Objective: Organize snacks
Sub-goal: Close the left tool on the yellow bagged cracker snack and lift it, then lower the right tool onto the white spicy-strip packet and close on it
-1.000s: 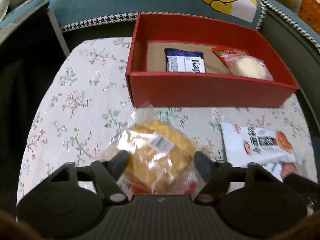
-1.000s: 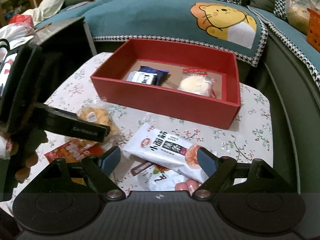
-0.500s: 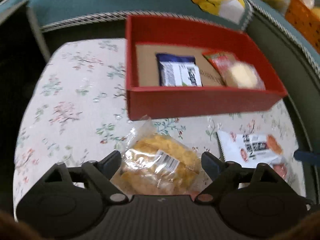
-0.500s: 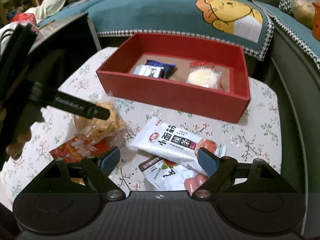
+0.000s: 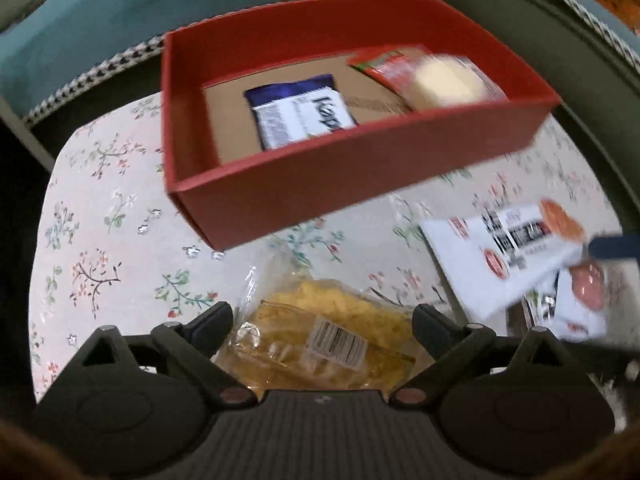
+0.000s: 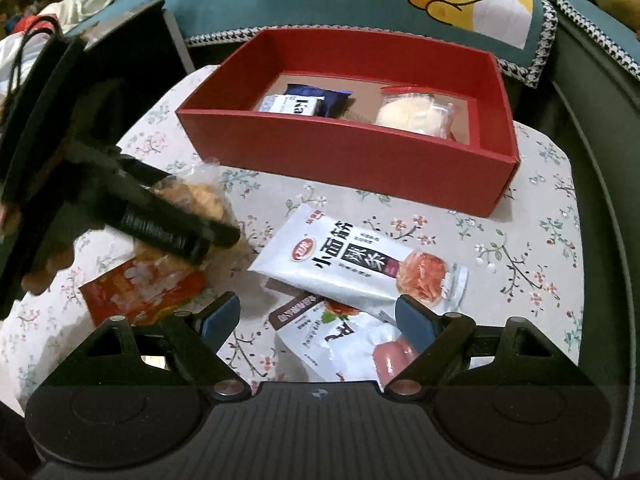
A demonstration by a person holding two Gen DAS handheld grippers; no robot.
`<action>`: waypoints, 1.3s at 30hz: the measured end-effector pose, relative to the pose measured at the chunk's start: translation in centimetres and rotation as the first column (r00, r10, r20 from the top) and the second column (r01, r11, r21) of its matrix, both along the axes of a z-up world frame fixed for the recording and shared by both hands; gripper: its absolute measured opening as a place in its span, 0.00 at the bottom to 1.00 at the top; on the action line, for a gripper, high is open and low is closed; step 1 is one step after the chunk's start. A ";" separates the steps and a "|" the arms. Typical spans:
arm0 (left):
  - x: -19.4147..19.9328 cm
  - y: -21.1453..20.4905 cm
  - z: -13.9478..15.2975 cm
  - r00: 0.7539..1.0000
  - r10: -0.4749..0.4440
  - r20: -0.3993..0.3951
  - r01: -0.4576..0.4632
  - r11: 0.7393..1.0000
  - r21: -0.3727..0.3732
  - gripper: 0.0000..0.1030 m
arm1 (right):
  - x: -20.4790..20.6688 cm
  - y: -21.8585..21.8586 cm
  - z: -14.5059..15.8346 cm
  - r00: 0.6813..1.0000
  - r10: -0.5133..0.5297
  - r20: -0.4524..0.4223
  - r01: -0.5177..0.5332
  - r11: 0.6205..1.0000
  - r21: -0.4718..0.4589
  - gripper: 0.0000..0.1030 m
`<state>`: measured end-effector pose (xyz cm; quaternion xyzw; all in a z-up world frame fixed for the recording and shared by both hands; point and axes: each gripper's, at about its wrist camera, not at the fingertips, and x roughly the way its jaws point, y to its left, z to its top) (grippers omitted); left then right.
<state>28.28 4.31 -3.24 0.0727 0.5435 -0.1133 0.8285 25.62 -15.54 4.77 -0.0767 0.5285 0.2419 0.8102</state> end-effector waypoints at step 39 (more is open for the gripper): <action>-8.9 -2.2 -1.1 0.998 0.062 -0.020 -0.059 0.991 0.117 1.00 | -1.9 -1.8 2.1 0.999 0.026 0.031 -0.027 0.999 0.021 0.93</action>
